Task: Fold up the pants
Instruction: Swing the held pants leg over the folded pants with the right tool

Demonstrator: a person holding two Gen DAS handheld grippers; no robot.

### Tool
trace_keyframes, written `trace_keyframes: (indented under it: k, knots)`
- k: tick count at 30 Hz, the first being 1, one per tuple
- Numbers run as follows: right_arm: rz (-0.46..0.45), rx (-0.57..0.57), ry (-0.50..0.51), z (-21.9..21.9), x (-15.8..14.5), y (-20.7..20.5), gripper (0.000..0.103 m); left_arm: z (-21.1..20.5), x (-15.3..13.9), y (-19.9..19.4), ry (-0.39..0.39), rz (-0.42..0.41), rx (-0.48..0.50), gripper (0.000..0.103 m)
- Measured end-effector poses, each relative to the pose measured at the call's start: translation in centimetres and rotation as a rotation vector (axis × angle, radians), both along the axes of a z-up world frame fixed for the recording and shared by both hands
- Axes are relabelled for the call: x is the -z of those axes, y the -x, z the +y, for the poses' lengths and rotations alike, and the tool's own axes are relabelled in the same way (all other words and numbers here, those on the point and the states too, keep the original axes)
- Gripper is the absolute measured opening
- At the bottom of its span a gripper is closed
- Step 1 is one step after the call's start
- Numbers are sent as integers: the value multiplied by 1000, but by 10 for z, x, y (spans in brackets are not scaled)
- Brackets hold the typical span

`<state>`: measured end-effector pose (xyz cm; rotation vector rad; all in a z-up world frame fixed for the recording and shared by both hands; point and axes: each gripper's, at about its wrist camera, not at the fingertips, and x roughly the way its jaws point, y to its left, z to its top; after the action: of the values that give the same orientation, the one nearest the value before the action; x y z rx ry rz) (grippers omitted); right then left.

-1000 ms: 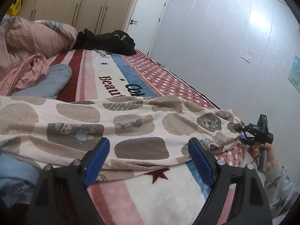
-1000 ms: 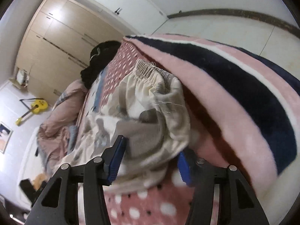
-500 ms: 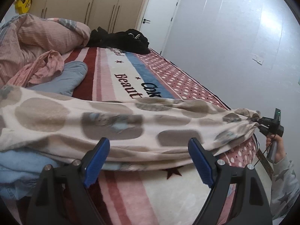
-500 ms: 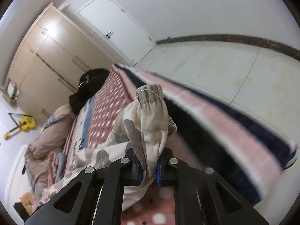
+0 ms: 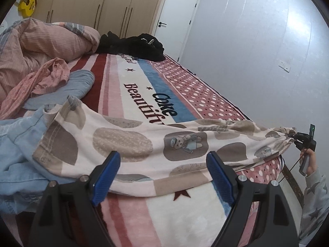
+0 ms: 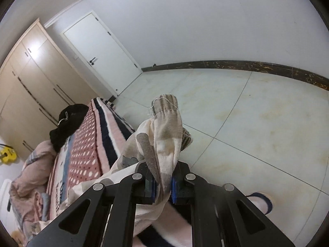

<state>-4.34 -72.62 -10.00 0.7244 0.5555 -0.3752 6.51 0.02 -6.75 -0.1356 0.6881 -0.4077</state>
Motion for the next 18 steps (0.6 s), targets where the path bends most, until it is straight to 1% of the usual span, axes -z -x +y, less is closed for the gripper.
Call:
trace_keyframes:
  k: [2, 4, 7, 10, 11, 13, 14, 16, 18]
  knots:
    - [-4, -11, 17, 6, -6, -5, 5, 1, 0, 0, 7, 1, -4, 83]
    - [-30, -34, 49, 22, -17, -10, 5, 4, 0, 1, 19, 0, -9, 83]
    - [-78, -110, 141, 60, -50, -21, 5, 12, -2, 3, 37, -10, -18, 83]
    - [-139, -224, 221, 114, -88, -37, 5, 23, -4, 7, 48, -27, -29, 83]
    - [-161, -277, 258, 140, -102, -45, 5, 27, -5, 10, 50, -35, -34, 83]
    - [-187, -367, 312, 185, -117, -61, 5, 36, -8, 14, 54, -49, -48, 83]
    - [-194, -432, 340, 217, -122, -74, 5, 42, -9, 17, 57, -54, -55, 83]
    - [-190, -550, 366, 273, -121, -97, 5, 53, -12, 23, 59, -64, -68, 83]
    - [-168, -657, 379, 323, -109, -114, 5, 63, -14, 29, 60, -78, -78, 83]
